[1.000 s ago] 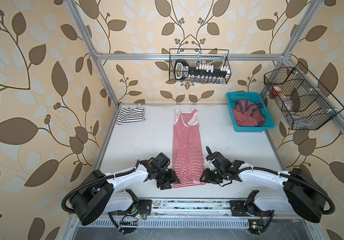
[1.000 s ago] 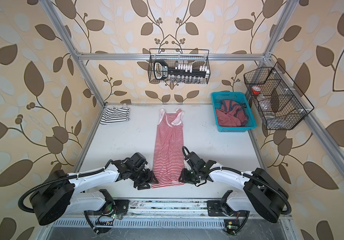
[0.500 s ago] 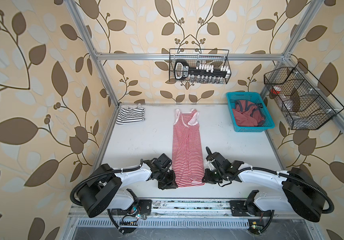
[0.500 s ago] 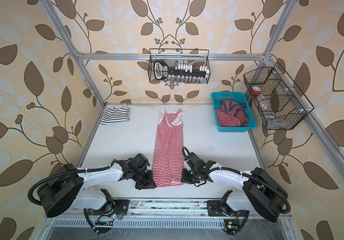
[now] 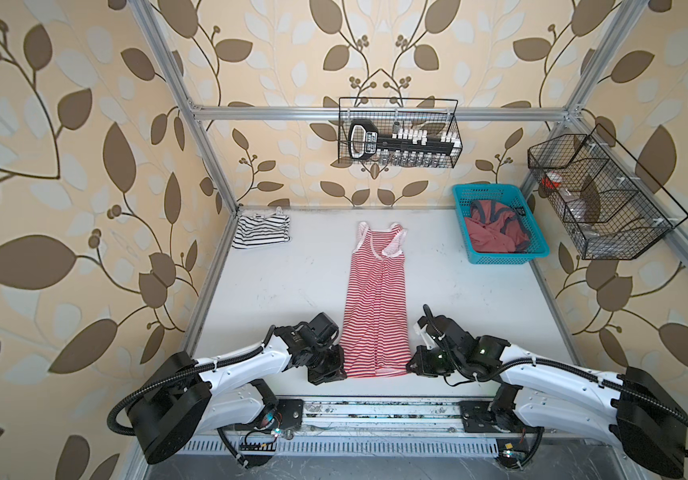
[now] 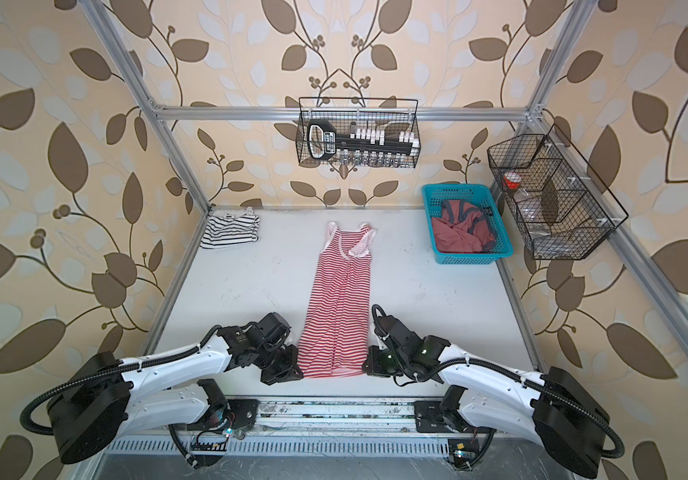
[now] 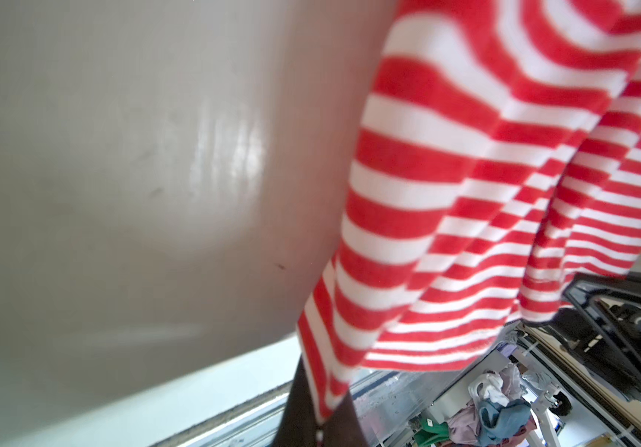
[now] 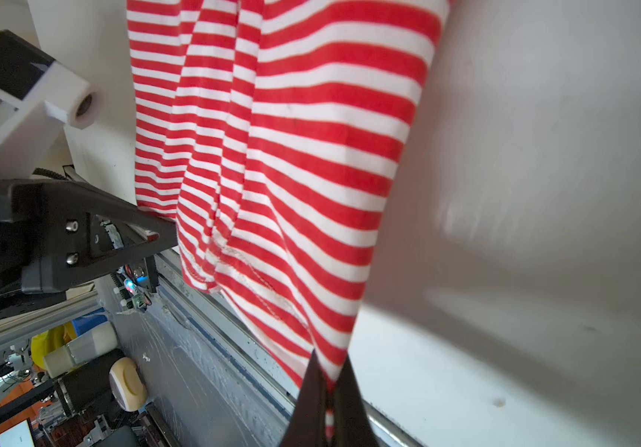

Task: Fold and stack the tank tops
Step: 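Grasp the near hem of the red-striped top with both grippers, then lift the near hem with both grippers and fold it toward the far straps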

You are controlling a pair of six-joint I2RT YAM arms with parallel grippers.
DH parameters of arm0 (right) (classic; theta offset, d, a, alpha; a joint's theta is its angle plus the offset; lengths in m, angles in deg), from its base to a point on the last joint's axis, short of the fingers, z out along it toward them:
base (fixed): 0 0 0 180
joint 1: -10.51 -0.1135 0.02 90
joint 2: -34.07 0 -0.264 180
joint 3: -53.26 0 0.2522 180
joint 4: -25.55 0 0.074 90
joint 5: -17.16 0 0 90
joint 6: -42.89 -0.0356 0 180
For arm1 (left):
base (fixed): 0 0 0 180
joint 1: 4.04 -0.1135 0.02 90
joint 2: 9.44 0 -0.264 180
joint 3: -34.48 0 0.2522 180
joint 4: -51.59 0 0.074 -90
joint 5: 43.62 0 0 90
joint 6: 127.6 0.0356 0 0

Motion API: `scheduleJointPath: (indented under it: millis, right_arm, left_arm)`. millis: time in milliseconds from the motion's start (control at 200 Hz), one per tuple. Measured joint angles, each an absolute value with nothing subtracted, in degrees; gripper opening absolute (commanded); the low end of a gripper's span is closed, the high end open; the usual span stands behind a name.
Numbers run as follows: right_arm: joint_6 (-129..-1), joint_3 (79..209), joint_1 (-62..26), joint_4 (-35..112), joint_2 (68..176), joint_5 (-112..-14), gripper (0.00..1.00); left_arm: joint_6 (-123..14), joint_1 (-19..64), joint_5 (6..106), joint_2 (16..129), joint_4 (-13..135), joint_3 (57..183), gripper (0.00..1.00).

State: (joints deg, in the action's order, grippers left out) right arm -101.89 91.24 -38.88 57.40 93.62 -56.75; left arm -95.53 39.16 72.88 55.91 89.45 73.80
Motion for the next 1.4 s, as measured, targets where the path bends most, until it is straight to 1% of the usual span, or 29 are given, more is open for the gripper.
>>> scheduleJointPath:
  millis: [155, 330, 655, 910, 1165, 1400]
  right_arm:
    - [-100.6, 94.9, -37.9, 60.4, 94.8, -57.4, 0.00]
    - [-97.8, 99.9, -33.8, 63.0, 96.6, -57.6, 0.00]
    - [-90.8, 107.1, -23.8, 65.6, 99.0, -55.0, 0.00]
    - [-85.7, 113.9, -17.9, 67.7, 105.3, -51.5, 0.00]
    - [-81.7, 124.0, -13.3, 68.2, 112.2, -49.0, 0.00]
    - [-80.1, 127.9, -9.5, 68.0, 119.3, -46.6, 0.00]
  left_arm:
    - [-94.5, 39.1, 70.1, 56.4, 93.6, 80.0, 0.00]
    - [-91.6, 38.6, 67.1, 59.3, 96.9, 88.0, 0.00]
    - [-83.4, 30.6, 66.8, 67.4, 101.3, 99.7, 0.00]
    - [-77.0, 26.6, 67.0, 75.4, 104.3, 112.5, 0.00]
    - [-73.3, 23.4, 67.2, 81.2, 107.0, 120.0, 0.00]
    - [-71.9, 21.0, 68.0, 88.4, 107.5, 127.3, 0.00]
